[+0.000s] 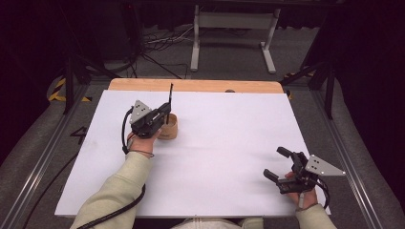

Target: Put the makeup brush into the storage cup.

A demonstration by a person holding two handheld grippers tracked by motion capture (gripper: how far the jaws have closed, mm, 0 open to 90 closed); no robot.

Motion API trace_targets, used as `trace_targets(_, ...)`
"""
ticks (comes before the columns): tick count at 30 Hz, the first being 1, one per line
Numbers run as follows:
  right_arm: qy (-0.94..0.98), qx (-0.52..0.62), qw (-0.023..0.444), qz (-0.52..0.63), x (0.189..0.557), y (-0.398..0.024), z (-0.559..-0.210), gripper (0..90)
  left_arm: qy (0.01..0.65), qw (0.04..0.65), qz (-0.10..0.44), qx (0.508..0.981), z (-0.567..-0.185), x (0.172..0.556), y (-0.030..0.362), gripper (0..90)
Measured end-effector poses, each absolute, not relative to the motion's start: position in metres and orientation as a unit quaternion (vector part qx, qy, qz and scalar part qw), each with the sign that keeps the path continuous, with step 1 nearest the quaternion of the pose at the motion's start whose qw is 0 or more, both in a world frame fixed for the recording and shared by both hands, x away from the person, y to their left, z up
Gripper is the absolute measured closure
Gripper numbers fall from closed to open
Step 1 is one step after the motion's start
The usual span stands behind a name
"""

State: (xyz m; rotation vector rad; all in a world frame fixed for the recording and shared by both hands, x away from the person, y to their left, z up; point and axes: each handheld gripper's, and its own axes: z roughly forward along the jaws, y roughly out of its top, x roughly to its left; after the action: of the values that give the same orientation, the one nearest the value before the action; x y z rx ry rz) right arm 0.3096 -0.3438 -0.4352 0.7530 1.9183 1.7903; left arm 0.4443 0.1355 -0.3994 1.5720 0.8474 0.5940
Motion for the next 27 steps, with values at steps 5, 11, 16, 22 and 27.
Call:
trace_targets(5,0.689,0.269,0.204,0.641,0.31,-0.343,-0.435,0.1,0.359,0.586,0.263,0.677,-0.404,0.444,0.133,82.9)
trace_targets(11,0.691,0.269,0.204,0.639,0.31,-0.343,-0.435,0.1,0.355,0.582,0.267,0.681,-0.409,0.443,0.132,83.0)
trace_targets(16,0.693,0.267,0.206,0.637,0.31,-0.343,-0.435,0.2,0.354,0.583,0.27,0.679,-0.412,0.443,0.132,83.0)
trace_targets(22,0.694,0.267,0.209,0.635,0.31,-0.342,-0.436,0.2,0.351,0.578,0.271,0.685,-0.414,0.443,0.132,82.9)
trace_targets(27,0.695,0.267,0.207,0.635,0.31,-0.342,-0.436,0.2,0.353,0.575,0.267,0.688,-0.418,0.443,0.131,82.9)
